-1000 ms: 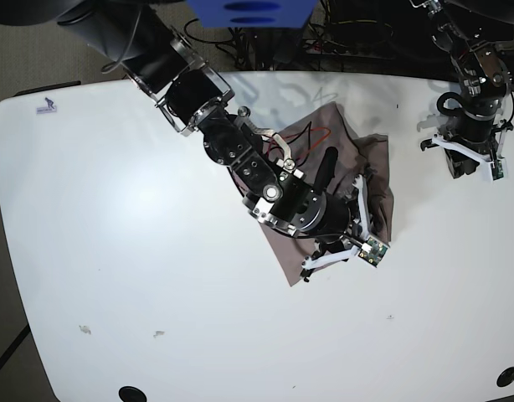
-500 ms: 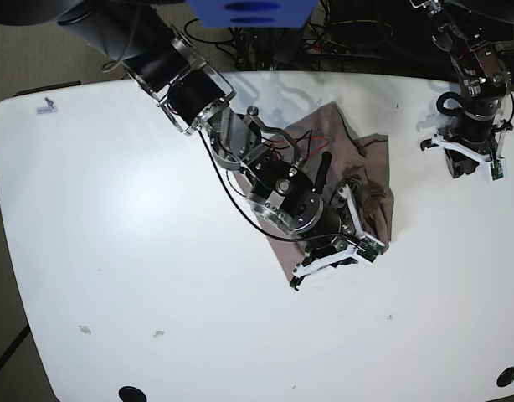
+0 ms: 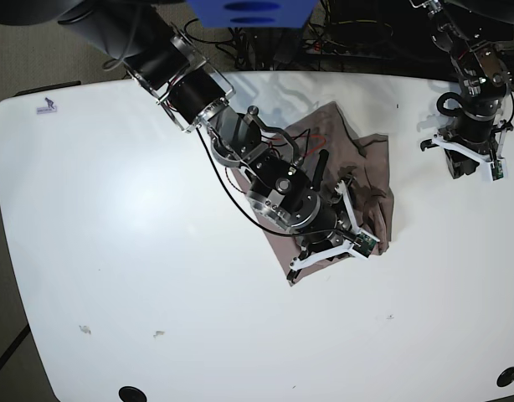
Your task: Fold the T-shirt properly
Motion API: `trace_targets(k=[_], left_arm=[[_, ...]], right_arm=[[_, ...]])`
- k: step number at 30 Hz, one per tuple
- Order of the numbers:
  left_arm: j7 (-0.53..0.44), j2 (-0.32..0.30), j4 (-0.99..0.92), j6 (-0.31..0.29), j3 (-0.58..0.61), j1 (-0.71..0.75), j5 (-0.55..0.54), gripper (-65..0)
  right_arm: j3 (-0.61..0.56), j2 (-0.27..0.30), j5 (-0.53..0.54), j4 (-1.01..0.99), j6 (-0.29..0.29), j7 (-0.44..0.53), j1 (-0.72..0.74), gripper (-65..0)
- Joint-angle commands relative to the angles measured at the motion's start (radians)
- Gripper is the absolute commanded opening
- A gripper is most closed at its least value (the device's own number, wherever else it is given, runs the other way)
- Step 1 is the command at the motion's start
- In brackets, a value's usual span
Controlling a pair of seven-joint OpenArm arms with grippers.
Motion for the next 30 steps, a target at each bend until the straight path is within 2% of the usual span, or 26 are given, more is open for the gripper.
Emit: trace_targets(k=[1, 15, 24, 30], left_arm=[[-0.023, -0.009, 0.017, 0.001, -0.004, -0.003, -0.006, -49.3], [-0.023, -0.011, 0.017, 0.001, -0.004, -0.005, -0.004, -49.3], [-0.023, -0.011, 0.017, 0.001, -0.004, -0.003, 0.0, -49.3], [-0.023, -0.011, 0.017, 0.001, -0.004, 0.001, 0.0, -49.3]], right_arm=[[0.001, -0.015, 0.001, 0.011, -0.005, 0.029, 0.001, -65.0], [-0.003, -0.015, 0.0, 0.004, -0.005, 0.07, -0.057, -65.0], [-0.006, -0.015, 0.0, -0.121, -0.005, 0.079, -0.103, -65.0], [-0.012, -0.015, 0.0, -0.125, -0.005, 0.112, -0.131, -65.0]])
